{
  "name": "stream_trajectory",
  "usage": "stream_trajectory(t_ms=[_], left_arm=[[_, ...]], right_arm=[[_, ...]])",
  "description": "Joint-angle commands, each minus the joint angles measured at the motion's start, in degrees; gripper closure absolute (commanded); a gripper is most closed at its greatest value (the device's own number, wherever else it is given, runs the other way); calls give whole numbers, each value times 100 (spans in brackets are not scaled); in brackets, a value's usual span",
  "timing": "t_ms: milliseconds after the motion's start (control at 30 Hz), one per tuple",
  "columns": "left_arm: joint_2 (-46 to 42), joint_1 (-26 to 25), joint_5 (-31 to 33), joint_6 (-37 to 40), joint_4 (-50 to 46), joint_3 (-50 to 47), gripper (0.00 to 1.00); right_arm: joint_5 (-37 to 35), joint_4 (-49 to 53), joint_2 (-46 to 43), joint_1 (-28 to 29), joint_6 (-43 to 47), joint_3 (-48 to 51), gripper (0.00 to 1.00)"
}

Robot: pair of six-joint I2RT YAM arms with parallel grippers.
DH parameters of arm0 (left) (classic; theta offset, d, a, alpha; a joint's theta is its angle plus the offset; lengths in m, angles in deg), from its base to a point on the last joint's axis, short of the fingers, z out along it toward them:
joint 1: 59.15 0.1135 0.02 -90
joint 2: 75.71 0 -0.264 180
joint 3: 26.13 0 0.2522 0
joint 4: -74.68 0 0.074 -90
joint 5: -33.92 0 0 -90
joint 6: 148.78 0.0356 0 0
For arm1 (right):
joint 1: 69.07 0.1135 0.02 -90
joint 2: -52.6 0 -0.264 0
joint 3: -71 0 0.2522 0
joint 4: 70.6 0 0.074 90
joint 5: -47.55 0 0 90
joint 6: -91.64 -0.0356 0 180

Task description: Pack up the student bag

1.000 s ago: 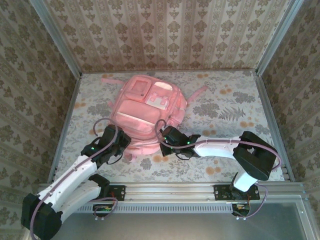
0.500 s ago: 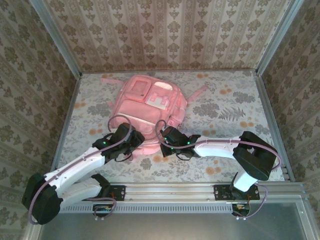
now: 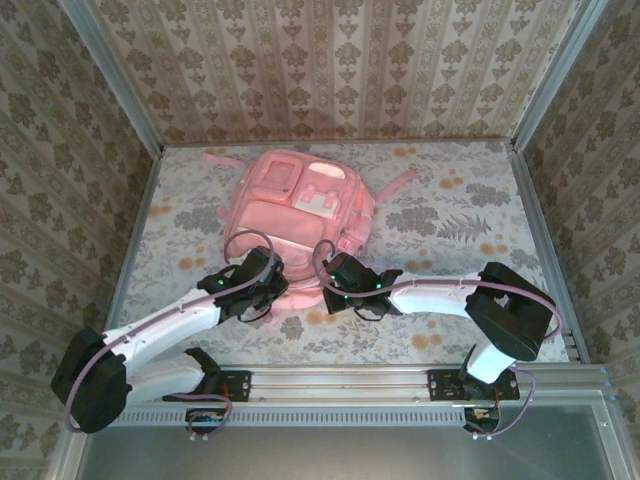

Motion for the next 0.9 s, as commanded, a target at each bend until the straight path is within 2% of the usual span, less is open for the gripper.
stream_trajectory(t_ms=[0,133,867], left_arm=[[-274,103,338,128,-135,188,94],[-472,228,367,173,-206,132,100],[-990,566,267,283,-438,-125,100]], right_arm=[[-49,58,-131,-24,17,173,100],[-66,43,-194,-148,51,314,100],[166,352,-196,-1288,569,264,100]])
